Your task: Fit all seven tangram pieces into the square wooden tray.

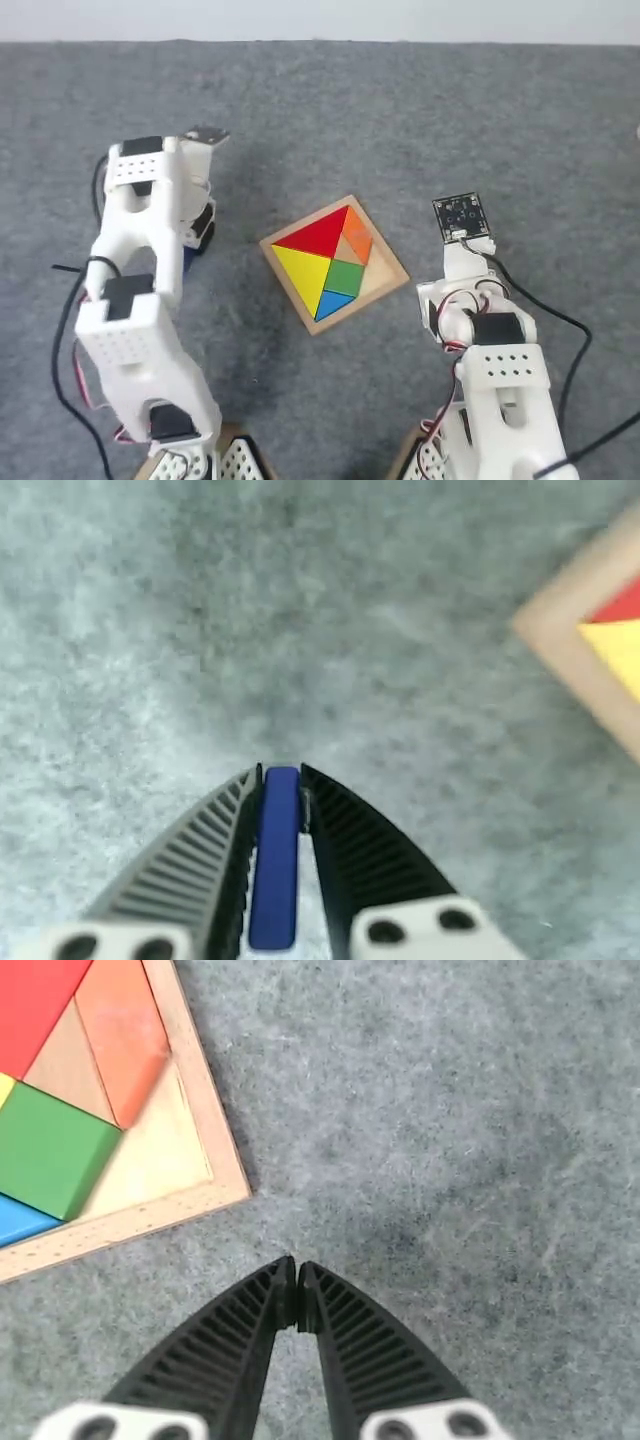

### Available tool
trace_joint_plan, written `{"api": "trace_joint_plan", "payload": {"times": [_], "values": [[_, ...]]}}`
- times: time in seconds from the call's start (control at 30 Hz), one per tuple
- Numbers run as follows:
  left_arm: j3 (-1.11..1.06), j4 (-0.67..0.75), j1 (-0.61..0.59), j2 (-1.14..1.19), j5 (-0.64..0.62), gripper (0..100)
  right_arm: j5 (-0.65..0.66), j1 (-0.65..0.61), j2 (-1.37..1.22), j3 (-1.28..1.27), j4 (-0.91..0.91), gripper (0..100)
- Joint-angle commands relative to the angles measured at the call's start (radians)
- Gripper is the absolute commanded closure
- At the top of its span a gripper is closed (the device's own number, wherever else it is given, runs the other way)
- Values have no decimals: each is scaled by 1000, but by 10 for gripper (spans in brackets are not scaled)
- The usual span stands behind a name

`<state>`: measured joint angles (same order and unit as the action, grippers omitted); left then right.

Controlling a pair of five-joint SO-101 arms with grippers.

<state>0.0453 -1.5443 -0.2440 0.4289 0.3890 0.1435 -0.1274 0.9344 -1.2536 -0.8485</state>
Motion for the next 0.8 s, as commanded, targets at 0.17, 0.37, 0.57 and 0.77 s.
{"api": "trace_joint_plan", "payload": {"times": [0.17, 0.37, 0.57, 0.77], "values": [[13, -14, 350, -290, -84, 987, 8, 7, 25, 9, 2, 990], [18, 107, 687, -249, -141, 987, 8, 12, 27, 9, 2, 990], [18, 218, 760, -129, -144, 987, 11, 58, 27, 20, -2, 991], [33, 239, 761, -72, -149, 987, -28, 277, 27, 80, -7, 991]]}}
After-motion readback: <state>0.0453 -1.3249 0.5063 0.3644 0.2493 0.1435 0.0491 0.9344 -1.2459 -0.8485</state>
